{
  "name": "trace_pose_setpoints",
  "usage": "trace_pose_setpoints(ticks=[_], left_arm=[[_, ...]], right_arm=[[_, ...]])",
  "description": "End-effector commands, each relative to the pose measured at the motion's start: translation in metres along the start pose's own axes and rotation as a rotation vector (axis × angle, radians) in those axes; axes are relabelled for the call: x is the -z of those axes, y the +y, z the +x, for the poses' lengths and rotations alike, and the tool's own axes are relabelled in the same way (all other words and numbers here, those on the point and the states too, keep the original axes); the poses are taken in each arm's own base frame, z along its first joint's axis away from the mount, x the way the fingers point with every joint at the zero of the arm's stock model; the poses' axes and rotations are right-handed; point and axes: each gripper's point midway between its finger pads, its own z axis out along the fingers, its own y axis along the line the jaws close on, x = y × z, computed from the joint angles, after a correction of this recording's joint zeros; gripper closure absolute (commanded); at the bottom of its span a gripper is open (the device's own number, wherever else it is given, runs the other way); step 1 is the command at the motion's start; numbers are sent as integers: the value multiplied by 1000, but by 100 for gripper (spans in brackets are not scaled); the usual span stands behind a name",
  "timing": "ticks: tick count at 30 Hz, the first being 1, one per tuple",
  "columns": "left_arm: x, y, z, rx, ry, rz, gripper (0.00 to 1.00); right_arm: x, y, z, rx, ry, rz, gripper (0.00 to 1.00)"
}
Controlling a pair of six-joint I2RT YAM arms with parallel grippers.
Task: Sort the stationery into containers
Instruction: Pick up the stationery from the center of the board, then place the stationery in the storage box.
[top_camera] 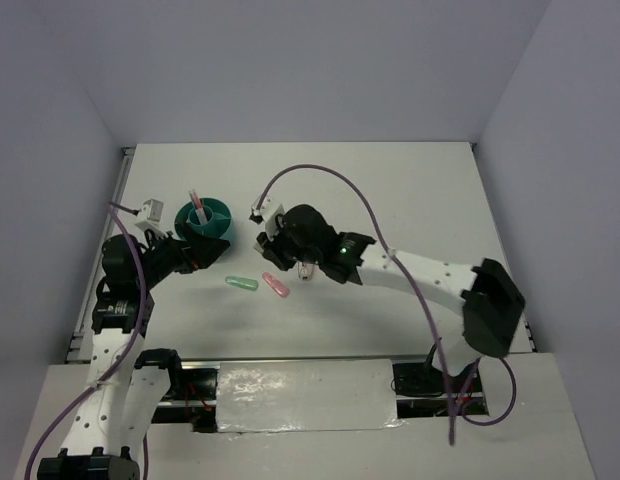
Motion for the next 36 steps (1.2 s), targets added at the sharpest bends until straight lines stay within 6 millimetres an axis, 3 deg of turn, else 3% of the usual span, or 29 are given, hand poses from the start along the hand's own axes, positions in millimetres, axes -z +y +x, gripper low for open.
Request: trace_pose_setpoints(ticks=[1,3,4,8,15,19,24,30,33,34,36], left_arm=[[9,-67,-16,21,-21,326,3],[12,-78,-18,31,-17,370,6],[14,-82,-19,29,-16,386,7],[20,-95,-17,52,8,446,9],[28,-104,-16,52,14,478,13],[26,-100,-11,58,28,475,25],[18,-90,-3,82,55,452,22],[17,-95,-3,85,65,479,22],[18,-101,-6,72,61,502,36],[19,-102,-7,67,59,505,48],[16,-100,-7,73,64,491,56]], right_arm=[[45,31,-70,-138,-291,-14,88],[59,40,-81,-191,-363,-13,89],[69,56,-81,-190,-385,-36,96],[80,68,-94,-179,-423,7,99],[74,63,-99,-188,-405,88,100],[77,64,-108,-193,-431,87,100],[79,68,-123,-190,-456,73,100],[70,75,-131,-169,-447,61,100],[67,78,-135,-166,-449,59,100],[67,79,-137,-166,-451,55,100],[66,80,-139,-161,-452,53,100]])
